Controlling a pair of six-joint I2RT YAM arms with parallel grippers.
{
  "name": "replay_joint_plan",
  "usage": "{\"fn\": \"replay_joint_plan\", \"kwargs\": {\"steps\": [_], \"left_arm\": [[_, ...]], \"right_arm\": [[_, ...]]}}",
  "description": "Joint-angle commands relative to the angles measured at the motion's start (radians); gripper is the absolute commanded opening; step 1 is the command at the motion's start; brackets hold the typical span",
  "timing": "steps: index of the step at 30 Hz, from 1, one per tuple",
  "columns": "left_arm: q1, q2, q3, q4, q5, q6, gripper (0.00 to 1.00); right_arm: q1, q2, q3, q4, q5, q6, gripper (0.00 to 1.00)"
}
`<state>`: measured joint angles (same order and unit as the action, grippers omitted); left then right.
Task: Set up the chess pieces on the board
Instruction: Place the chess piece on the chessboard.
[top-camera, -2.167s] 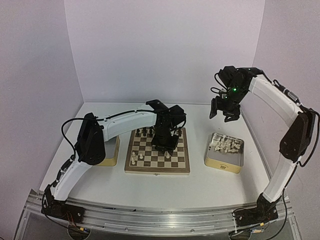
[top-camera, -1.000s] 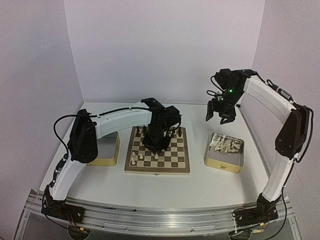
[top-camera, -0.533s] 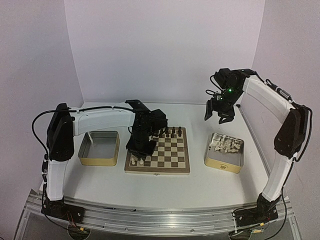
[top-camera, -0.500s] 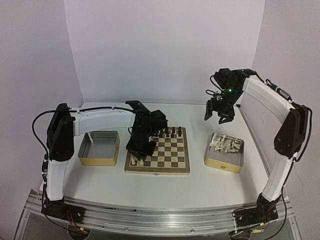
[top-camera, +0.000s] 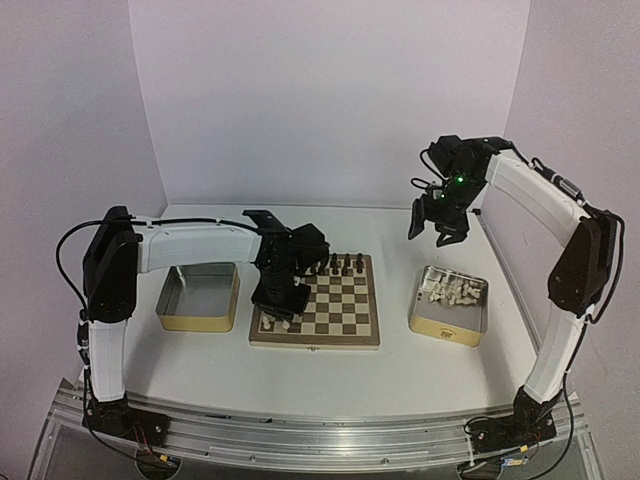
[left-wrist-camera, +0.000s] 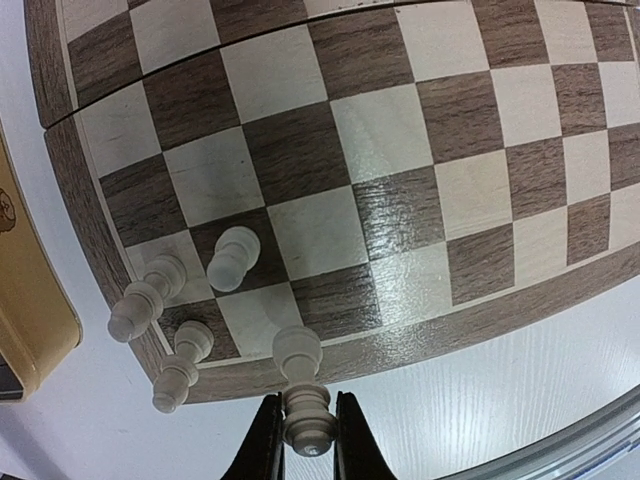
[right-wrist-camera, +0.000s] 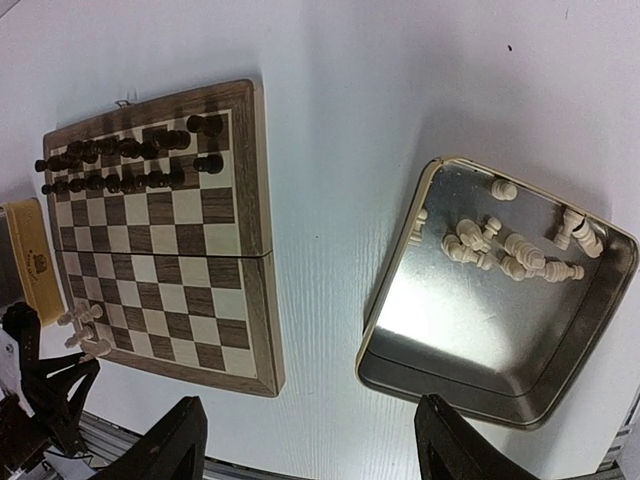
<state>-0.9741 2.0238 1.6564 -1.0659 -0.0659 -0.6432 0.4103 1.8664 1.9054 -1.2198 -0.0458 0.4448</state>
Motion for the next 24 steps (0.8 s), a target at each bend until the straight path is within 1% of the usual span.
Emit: {"fn": "replay_joint_plan", "kwargs": {"steps": [1,24], "left_arm": [[0.009,-0.049,-0.002,0.045,-0.032,0.021,0.00],[0.025,-0.040,-0.022,0.005,-0.026,0.030,0.00]], "right_arm": [[0.002,0.023,0.046,0.000,-0.017,-0.014,0.71],[0.002,0.064,0.075,0.000,-0.030,-0.021,0.70]]}}
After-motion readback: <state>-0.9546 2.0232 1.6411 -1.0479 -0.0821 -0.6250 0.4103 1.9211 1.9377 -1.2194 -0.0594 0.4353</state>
